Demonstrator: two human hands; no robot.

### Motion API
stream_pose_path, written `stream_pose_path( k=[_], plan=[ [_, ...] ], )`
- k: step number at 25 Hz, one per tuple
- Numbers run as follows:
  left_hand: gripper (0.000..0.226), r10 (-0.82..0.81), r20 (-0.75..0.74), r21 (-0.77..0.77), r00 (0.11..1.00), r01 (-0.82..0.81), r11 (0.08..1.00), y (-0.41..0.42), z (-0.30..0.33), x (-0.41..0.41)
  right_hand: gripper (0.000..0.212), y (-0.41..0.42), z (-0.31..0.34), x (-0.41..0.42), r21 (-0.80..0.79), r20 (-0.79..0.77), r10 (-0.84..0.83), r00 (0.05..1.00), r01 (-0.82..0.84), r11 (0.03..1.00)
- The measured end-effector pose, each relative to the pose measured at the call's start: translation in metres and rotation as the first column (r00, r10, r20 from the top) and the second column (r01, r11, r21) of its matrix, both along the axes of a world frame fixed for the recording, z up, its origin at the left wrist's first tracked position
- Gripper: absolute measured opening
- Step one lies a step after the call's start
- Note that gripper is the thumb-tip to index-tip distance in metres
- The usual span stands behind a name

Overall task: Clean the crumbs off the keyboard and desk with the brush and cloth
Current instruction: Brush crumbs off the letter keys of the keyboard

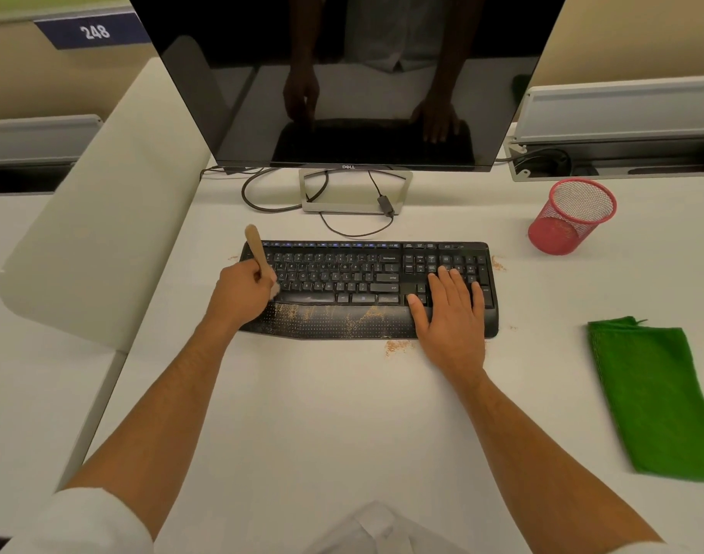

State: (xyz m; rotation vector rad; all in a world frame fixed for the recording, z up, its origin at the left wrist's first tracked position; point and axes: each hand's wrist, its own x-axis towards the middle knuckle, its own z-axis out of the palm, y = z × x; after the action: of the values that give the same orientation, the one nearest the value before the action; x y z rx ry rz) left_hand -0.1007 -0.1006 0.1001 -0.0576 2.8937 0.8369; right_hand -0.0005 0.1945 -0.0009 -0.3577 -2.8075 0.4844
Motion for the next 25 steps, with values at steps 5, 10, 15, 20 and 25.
stream_pose_path(
  k=[5, 10, 15, 20, 25],
  plan=[
    [0.008, -0.050, 0.402, -0.112, 0.914, 0.103, 0.988, -0.013, 0.007, -0.010, 0.062, 0.001, 0.000, 0.000, 0.001, 0.011, 0.000, 1.000, 0.000, 1.000],
    [0.011, 0.030, -0.003, 0.057, 1.000, -0.030, 0.998, -0.003, 0.007, -0.002, 0.063, 0.001, 0.000, 0.000, 0.001, 0.018, 0.001, 1.000, -0.001, 1.000],
    [0.012, -0.025, 0.156, -0.021, 0.987, 0.029, 0.999, -0.007, 0.003, 0.006, 0.064, 0.000, 0.001, 0.000, -0.001, 0.018, 0.001, 1.000, -0.001, 1.000],
    [0.011, 0.041, 0.229, 0.051, 0.972, -0.054, 0.997, -0.032, 0.011, -0.001, 0.064, 0.000, 0.000, 0.000, -0.002, 0.026, 0.003, 1.000, -0.003, 1.000],
    [0.021, 0.152, 0.008, 0.196, 0.988, -0.151, 0.969, -0.034, -0.007, 0.004, 0.063, 0.000, 0.001, 0.000, -0.001, 0.020, 0.002, 1.000, -0.002, 1.000]
  ],
)
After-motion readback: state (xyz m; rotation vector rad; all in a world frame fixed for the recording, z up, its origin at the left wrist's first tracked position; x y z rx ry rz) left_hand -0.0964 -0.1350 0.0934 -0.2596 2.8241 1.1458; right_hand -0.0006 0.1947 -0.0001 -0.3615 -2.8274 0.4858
